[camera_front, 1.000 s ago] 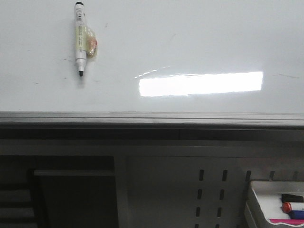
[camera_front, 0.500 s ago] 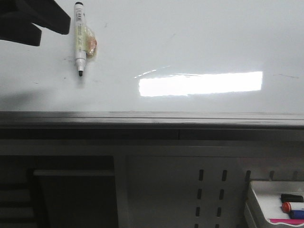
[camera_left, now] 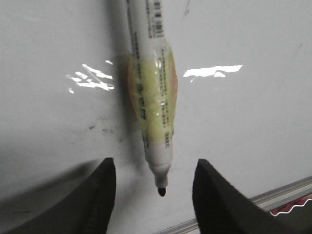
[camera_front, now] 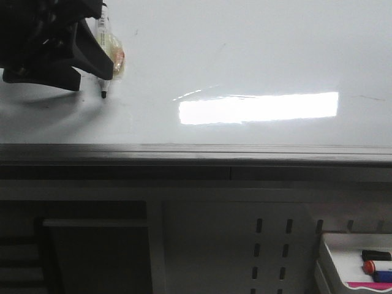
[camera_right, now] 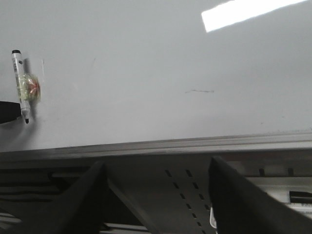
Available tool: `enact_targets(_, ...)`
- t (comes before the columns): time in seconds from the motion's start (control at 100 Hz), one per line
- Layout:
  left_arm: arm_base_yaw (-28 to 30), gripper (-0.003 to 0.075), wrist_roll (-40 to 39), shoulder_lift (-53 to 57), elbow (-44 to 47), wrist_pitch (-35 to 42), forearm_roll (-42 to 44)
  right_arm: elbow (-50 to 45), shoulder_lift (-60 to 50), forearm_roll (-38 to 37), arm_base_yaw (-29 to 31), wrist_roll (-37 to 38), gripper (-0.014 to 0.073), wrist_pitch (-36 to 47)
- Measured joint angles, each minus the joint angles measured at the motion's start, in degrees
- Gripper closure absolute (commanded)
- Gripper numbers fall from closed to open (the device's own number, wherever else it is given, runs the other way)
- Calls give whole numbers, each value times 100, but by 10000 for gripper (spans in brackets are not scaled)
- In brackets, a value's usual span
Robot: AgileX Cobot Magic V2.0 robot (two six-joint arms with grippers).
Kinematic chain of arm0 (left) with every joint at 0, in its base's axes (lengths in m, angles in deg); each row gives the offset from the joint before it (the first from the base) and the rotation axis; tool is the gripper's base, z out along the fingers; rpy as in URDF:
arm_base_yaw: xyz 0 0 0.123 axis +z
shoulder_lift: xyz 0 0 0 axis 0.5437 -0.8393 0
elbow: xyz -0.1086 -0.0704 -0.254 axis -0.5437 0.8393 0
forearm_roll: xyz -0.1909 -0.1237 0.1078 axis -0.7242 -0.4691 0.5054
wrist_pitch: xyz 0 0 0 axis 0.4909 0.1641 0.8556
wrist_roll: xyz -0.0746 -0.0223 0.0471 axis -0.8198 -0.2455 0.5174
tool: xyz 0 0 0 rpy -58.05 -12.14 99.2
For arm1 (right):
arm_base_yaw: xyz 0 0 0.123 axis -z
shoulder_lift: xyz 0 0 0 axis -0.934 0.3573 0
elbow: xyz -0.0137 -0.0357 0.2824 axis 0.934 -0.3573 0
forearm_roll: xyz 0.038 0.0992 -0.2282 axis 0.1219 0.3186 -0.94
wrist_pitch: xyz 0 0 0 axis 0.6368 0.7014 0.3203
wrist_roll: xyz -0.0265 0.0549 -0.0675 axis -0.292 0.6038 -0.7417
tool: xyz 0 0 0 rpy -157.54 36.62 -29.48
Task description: Write number 4 on whiteboard
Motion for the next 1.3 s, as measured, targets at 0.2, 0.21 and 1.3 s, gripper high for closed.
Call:
enact_targets(0.2,0,493,0,-157,-14,234,-54,-40,0,0,0,-14,190,-1)
enact_targets(0.21,0,493,0,-171,-13,247,-54,-40,0,0,0,-14,190,-1)
enact_targets(1.3,-657,741,1590,174,-691,-1404,1008,1311,1425,177,-2079,-1641,190,-112)
